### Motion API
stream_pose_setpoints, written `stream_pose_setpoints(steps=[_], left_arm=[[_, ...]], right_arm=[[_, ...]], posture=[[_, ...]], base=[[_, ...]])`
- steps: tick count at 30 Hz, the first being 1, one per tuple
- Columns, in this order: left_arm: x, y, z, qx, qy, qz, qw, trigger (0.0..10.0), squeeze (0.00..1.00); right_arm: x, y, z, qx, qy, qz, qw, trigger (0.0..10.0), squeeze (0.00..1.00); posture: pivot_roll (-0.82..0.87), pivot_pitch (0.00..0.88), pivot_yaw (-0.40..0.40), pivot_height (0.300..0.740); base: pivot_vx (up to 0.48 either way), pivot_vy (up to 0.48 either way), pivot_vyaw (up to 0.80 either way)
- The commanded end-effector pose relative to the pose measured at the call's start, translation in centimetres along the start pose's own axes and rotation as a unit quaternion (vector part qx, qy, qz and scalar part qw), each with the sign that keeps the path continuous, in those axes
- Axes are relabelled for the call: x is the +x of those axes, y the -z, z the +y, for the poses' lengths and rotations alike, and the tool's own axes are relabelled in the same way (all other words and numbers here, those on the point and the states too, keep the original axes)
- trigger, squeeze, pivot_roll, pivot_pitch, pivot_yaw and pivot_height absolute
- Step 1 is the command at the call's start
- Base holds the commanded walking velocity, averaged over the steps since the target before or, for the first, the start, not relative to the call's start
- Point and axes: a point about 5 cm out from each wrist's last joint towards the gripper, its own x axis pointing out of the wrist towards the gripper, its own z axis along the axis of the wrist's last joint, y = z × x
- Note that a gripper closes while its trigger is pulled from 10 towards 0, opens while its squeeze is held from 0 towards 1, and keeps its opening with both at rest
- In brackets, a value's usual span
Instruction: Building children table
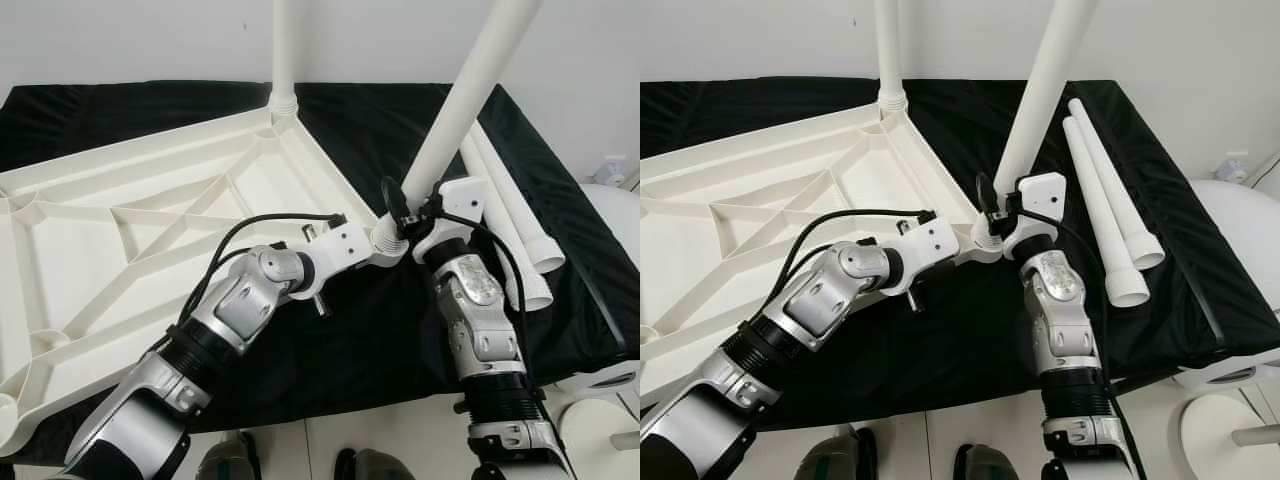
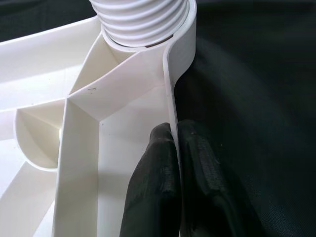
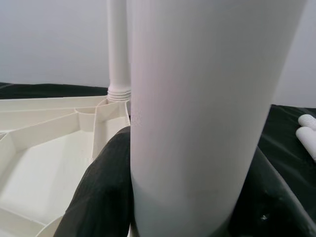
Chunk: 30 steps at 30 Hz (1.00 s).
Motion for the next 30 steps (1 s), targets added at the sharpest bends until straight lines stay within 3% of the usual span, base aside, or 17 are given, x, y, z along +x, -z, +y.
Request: stream_pose_setpoints(steps=[1, 30], left_arm=[[0.68, 0.56, -0.94, 0.009, 0.015, 0.023, 1.0, 10.0, 0.0], [0.63, 0.46, -0.92, 0.008, 0.015, 0.022, 1.0, 10.0, 0.0]], right_arm=[[-0.61, 2.77, 1.24, 0.021, -0.012, 0.068, 0.997, 10.0, 0.0], [-0.04, 2.31, 2.12, 0.016, 0.108, 0.057, 0.992, 10.0, 0.0]], posture=[[-0.02, 0.105, -0.03, 0.74], [-0.02, 0.109, -0.034, 0.74]], base=[[0.0, 0.0, 0.0], [0.0, 0.0, 0.0]])
